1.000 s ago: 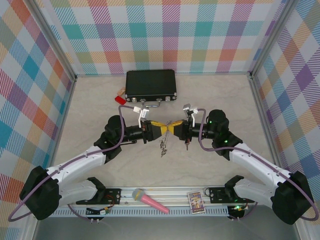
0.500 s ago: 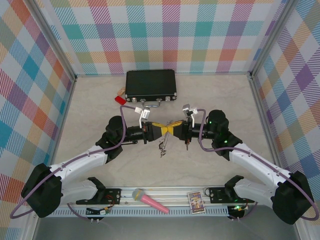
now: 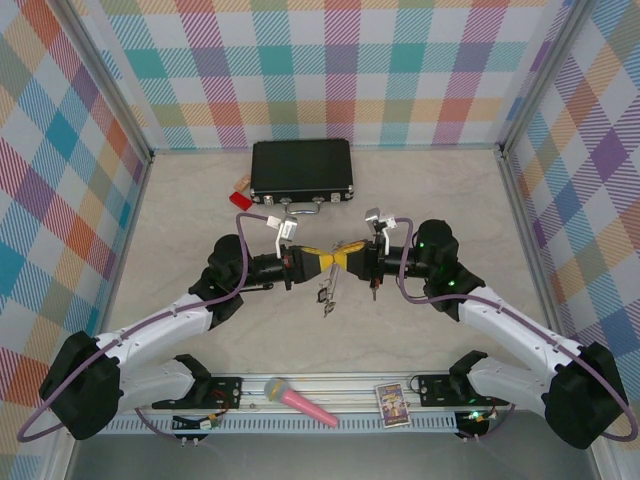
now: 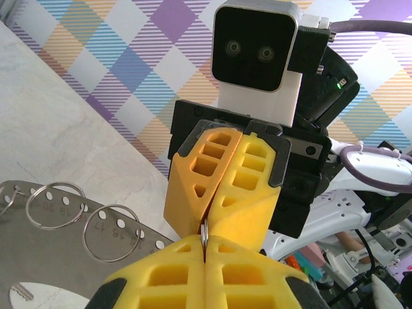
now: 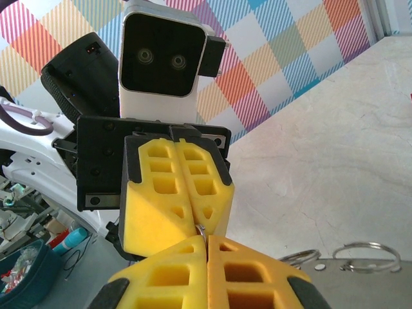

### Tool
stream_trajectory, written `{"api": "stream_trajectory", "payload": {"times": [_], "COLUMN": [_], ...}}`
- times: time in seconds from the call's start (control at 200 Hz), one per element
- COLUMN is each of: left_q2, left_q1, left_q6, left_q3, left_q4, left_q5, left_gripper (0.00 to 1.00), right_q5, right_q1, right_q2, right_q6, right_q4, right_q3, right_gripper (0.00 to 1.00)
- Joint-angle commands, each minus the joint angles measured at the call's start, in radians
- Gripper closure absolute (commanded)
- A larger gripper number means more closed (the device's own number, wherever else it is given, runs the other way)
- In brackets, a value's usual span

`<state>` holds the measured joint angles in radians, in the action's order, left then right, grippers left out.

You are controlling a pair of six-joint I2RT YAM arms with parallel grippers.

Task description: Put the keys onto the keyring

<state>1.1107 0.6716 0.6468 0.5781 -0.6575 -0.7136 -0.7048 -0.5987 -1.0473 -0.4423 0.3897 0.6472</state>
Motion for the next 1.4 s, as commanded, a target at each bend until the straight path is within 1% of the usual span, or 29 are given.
{"api": "stream_trajectory", "payload": {"times": [0.0, 0.135, 0.24, 0.3, 0.36, 0.42, 0.475, 0.735, 0.795, 0.99, 1.115, 1.21, 1.265, 1.32, 1.37, 1.395], "left_q2": [-0.025, -0.024, -0.032, -0.040, -0.049, -0.054, -0.060, -0.075, -0.079, -0.093, -0.105, -0.109, -0.108, -0.112, -0.117, -0.118], "left_q1": [0.002, 0.002, 0.002, 0.002, 0.002, 0.002, 0.002, 0.002, 0.002, 0.002, 0.002, 0.001, 0.002, 0.002, 0.002, 0.001], "left_q6": [-0.006, -0.030, -0.059, -0.077, -0.093, -0.108, -0.119, -0.163, -0.180, -0.272, -0.330, -0.365, -0.382, -0.389, -0.391, -0.391], "left_q3": [0.006, 0.015, 0.020, 0.021, 0.026, 0.031, 0.035, 0.052, 0.056, 0.081, 0.097, 0.106, 0.111, 0.102, 0.091, 0.086], "left_q4": [-0.035, -0.004, 0.022, 0.038, 0.056, 0.072, 0.091, 0.159, 0.182, 0.295, 0.358, 0.396, 0.418, 0.419, 0.413, 0.410], "left_q5": [-0.023, -0.018, -0.021, -0.019, -0.018, -0.016, -0.014, 0.009, 0.018, 0.062, 0.102, 0.122, 0.135, 0.150, 0.157, 0.162], "left_gripper": [1.00, 1.00, 1.00, 1.00, 1.00, 1.00, 1.00, 1.00, 1.00, 1.00, 1.00, 1.00, 1.00, 1.00, 1.00, 1.00], "right_q5": [0.002, 0.015, 0.052, 0.088, 0.126, 0.164, 0.197, 0.264, 0.299, 0.436, 0.540, 0.573, 0.588, 0.592, 0.595, 0.602], "right_q1": [0.010, 0.011, 0.011, 0.010, 0.011, 0.012, 0.013, 0.015, 0.014, 0.014, 0.014, 0.014, 0.014, 0.015, 0.015, 0.014], "right_q2": [0.012, 0.022, 0.043, 0.065, 0.092, 0.123, 0.151, 0.205, 0.208, 0.184, 0.117, 0.043, -0.007, -0.053, -0.092, -0.108], "right_q6": [-0.007, 0.003, 0.011, 0.014, 0.026, 0.036, 0.046, 0.083, 0.089, 0.158, 0.185, 0.203, 0.203, 0.204, 0.203, 0.198], "right_q4": [0.043, 0.021, -0.009, -0.038, -0.066, -0.094, -0.118, -0.214, -0.250, -0.430, -0.562, -0.636, -0.660, -0.673, -0.681, -0.686], "right_q3": [-0.014, -0.013, -0.016, -0.018, -0.025, -0.033, -0.042, -0.054, -0.052, -0.024, 0.004, 0.022, 0.027, 0.036, 0.041, 0.046], "right_gripper": [1.00, 0.99, 0.88, 0.72, 0.62, 0.60, 0.54, 0.52, 0.47, 0.47, 0.49, 0.51, 0.54, 0.57, 0.58, 0.60]}}
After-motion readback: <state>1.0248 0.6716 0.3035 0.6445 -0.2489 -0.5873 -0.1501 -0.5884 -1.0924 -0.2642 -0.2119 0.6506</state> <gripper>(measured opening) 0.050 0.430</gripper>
